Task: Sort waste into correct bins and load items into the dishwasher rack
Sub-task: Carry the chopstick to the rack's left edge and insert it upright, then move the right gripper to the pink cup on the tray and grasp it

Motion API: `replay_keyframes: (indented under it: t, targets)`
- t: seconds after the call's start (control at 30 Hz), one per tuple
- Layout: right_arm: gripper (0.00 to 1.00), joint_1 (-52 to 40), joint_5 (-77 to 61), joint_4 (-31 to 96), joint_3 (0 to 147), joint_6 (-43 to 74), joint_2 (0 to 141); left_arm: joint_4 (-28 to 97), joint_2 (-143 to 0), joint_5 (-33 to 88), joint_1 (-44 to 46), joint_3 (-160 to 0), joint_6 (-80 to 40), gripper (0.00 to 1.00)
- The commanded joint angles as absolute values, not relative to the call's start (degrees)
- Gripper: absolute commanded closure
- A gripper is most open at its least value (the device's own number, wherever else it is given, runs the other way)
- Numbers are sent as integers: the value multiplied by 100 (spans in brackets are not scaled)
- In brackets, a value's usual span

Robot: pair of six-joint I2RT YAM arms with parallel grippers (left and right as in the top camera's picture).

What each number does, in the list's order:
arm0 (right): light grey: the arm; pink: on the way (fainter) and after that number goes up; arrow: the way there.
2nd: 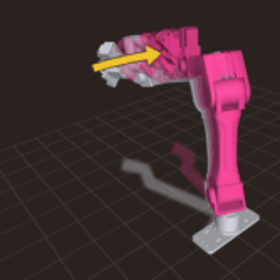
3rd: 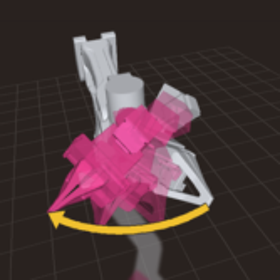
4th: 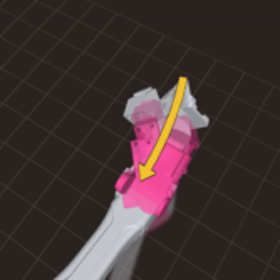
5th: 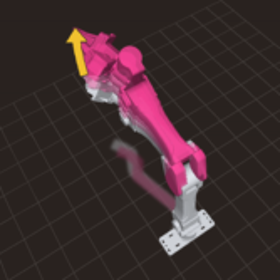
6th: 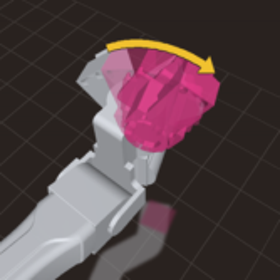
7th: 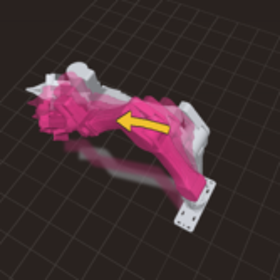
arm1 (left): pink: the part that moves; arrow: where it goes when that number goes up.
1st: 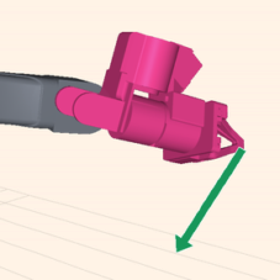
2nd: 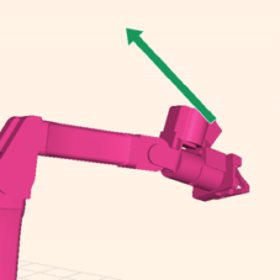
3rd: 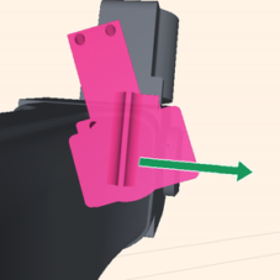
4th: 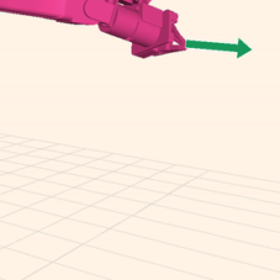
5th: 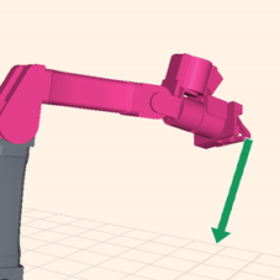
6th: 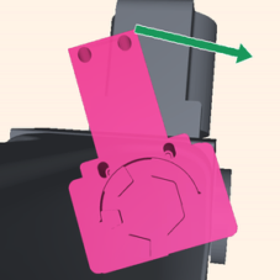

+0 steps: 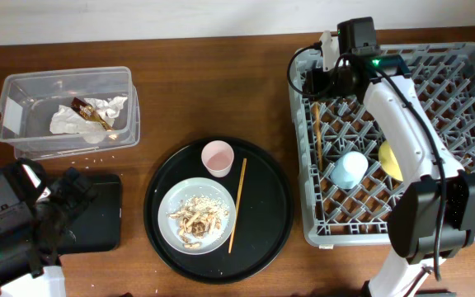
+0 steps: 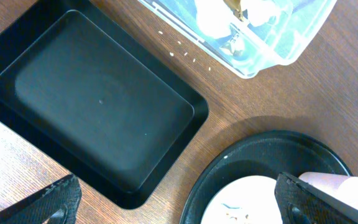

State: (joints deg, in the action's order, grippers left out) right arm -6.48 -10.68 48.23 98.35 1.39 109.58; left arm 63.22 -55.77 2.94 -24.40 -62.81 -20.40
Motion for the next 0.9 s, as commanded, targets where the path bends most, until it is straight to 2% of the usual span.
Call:
replay_keyframes:
  t: [0.0, 0.17, 0.3, 0.4, 0.47, 0.57, 0.63, 0.7, 0.8, 0.87]
  targets:
    - [48, -679, -1144, 4978, 9839, 242, 10975, 6313, -5570, 252, -2471, -6364, -2029, 1]
    - [48, -679, -1446, 5555, 9870, 239, 10597, 6313, -5570, 252, -2471, -6364, -2029, 1]
    - [43, -711, -2550, 6665, 9870, 237, 9865, 6313, -5570, 252, -2471, -6364, -2029, 1]
    - [43, -1131, -2683, 7575, 9839, 351, 9714, 6313, -5570, 252, -2471, -6364, -2029, 1]
    - [45, -1511, -2679, 7706, 9671, 751, 9721, 6313, -5570, 252, -2471, -6364, -2029, 1]
    - [48, -2222, -2053, 7332, 9279, 1634, 9721, 6313, -5570, 252, -2471, -6364, -2029, 1]
    - [53, -2644, -1142, 6768, 8814, 3006, 9721, 6313, -5570, 252, -2471, -6364, -2029, 1]
    - [59, -2860, -698, 6233, 8361, 3848, 9723, 6313, -5570, 252, -2471, -6364, -2029, 1]
    - [69, -2974, -698, 5459, 7679, 4318, 9723, 6313, -5570, 252, -2471, -6364, -2029, 1]
    - [70, -2974, -794, 4921, 7153, 4447, 9723, 6311, -5570, 252, -2471, -6364, -2029, 1]
